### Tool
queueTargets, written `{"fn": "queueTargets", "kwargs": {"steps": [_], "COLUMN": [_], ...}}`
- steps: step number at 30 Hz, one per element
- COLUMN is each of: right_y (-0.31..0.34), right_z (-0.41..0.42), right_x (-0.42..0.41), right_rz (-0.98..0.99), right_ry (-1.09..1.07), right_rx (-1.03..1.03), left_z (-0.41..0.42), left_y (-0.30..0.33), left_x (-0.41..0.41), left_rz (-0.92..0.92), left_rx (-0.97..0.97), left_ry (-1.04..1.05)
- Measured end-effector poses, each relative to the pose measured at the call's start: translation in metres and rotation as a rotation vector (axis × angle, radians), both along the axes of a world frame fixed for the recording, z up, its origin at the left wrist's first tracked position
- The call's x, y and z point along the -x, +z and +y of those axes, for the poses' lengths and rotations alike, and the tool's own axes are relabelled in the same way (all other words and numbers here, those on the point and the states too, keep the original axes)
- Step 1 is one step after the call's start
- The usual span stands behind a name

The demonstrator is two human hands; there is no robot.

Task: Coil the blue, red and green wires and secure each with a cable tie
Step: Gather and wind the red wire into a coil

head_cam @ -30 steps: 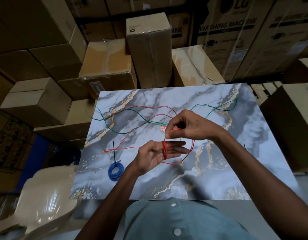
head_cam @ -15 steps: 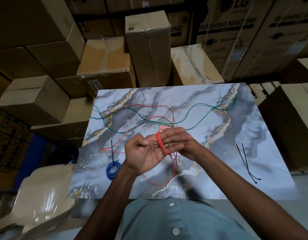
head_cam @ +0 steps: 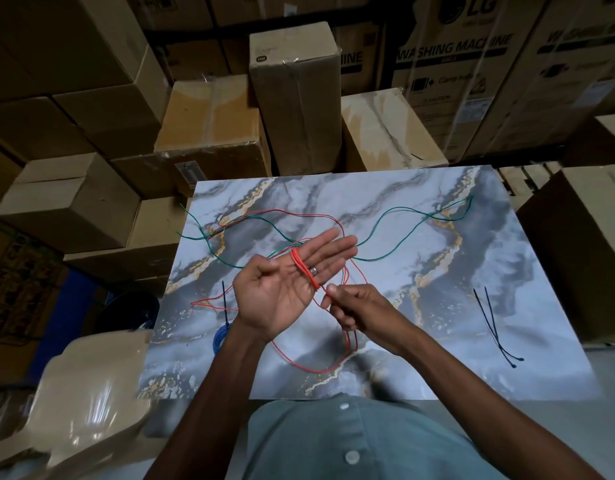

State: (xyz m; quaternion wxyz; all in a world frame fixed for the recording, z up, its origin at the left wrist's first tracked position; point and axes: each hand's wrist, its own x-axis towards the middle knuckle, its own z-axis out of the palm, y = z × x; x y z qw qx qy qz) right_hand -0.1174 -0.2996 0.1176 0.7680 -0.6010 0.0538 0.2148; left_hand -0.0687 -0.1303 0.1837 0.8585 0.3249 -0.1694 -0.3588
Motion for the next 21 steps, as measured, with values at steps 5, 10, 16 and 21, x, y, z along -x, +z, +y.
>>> {"fn": "queueTargets", "kwargs": {"steps": [5,10,16,21], "right_y": [0.026,0.057,0.086,0.106], "right_z": [-0.003,-0.010,-0.009,-0.008], "right_x": [0.012,0.018,0.024,0.019], "right_rz": [-0.104,-0.204,-0.359,-0.442], "right_ry": [0.111,0.317,0.395,0.428], "right_rx": [0.155,0.435,0.775,0.867], "left_z": [0.009,0.015,0.010,0.005], "left_y": [-0.007,-0.019,-0.033,-0.038], "left_x": [-0.007,-0.012,-0.008,-0.002], "left_rz": [0.041,0.096,0.192,0.145], "left_rx": [-0.020,-0.006,0.041,-0.069], "left_ry": [0.062,0.160,0.215,0.214]}}
